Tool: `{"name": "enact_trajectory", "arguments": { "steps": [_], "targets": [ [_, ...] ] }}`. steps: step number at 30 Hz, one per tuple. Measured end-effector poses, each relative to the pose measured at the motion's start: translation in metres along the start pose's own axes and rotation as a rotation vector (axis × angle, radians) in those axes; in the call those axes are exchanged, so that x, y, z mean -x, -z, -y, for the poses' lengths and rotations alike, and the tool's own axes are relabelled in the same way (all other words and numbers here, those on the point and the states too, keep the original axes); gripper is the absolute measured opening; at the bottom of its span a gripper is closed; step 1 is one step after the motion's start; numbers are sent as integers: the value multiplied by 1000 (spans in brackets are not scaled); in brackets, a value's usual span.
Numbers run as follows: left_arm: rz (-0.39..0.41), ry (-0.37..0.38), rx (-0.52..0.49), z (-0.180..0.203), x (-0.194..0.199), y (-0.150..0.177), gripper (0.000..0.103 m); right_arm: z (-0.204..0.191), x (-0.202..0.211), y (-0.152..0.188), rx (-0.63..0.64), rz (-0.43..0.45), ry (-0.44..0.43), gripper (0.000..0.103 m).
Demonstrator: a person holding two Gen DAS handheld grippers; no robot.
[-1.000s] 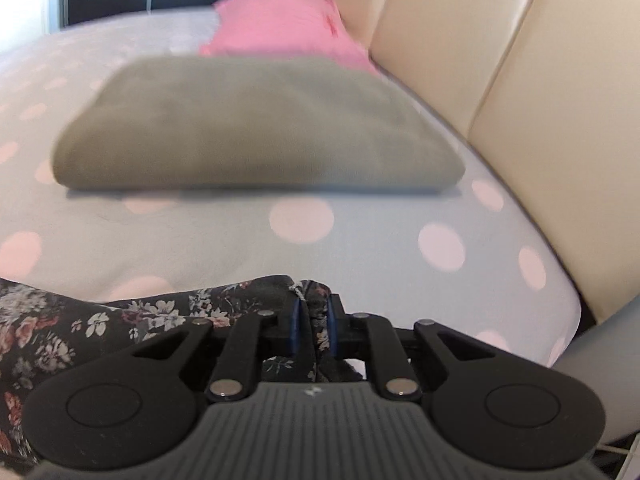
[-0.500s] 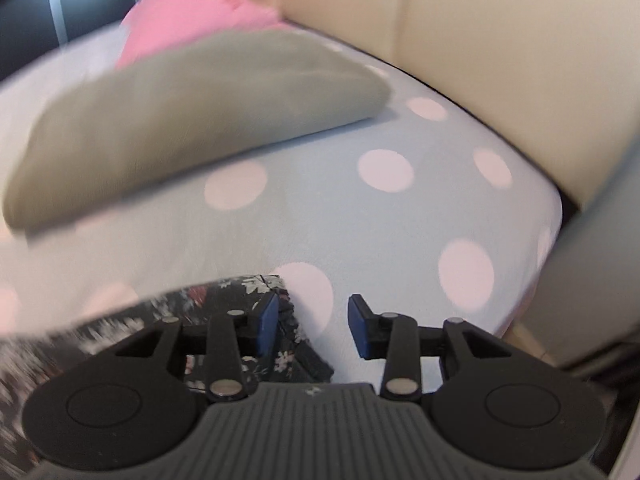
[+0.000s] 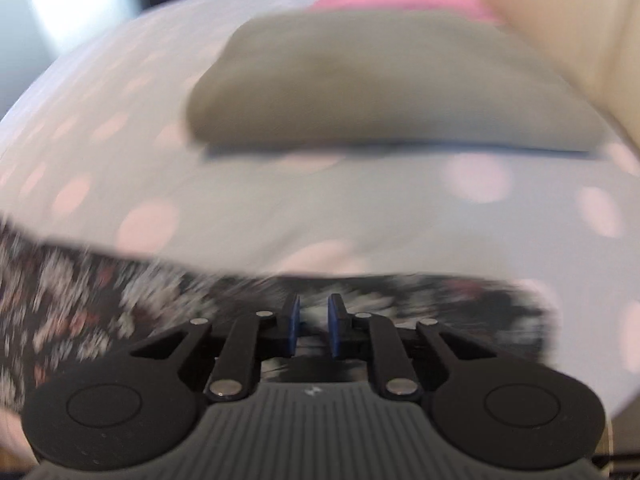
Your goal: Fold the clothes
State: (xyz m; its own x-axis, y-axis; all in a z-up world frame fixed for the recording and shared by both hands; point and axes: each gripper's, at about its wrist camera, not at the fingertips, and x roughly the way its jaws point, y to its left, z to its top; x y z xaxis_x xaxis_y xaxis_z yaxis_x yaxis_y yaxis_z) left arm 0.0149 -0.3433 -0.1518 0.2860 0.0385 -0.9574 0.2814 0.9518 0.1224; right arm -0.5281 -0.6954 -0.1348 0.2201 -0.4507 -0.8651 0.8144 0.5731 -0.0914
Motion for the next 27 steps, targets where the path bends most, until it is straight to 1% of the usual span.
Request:
{"name": "enact_trajectory", "arguments": {
  "steps": [2, 3, 4, 6, 11, 16, 18, 19, 22, 24, 25, 27],
  "targets": [
    [-28, -12, 10, -4, -6, 5, 35, -19, -10, -4, 88, -25, -28, 17],
    [-28, -6, 18, -6, -6, 6, 35, -29, -15, -6, 132, -38, -41, 14],
    [-31, -3, 27, -7, -6, 5, 35, -38, -19, -8, 175, -49, -50, 14],
    [-40, -7, 38, -9, -4, 5, 35, -45, -16, -9, 225, -74, -21, 14],
    [-31, -4, 15, -5, -1, 7, 35, -47, -7, -18, 243, -123, -21, 15],
    [-20, -1, -9, 0, 3, 8, 35, -56, 24, -39, 210, -69, -120, 16],
    [-16, 0, -19, 2, 5, 9, 35, -69, 22, -49, 187, -91, -134, 16],
    [-21, -6, -18, 3, 4, 9, 35, -75, 16, -52, 184, -109, -126, 16],
    [-44, -30, 20, 0, 1, 9, 35, -98, -9, -49, 200, -186, -63, 16],
    [-48, -27, 55, -5, -2, 11, 38, -111, -19, -44, 224, -188, -19, 17],
    [-45, -20, 67, -8, 0, 12, 38, -113, -17, -44, 228, -180, -3, 17],
    [-32, -18, 79, -12, 7, 13, 38, -91, -9, -43, 140, -141, 16, 17]
  ]
}}
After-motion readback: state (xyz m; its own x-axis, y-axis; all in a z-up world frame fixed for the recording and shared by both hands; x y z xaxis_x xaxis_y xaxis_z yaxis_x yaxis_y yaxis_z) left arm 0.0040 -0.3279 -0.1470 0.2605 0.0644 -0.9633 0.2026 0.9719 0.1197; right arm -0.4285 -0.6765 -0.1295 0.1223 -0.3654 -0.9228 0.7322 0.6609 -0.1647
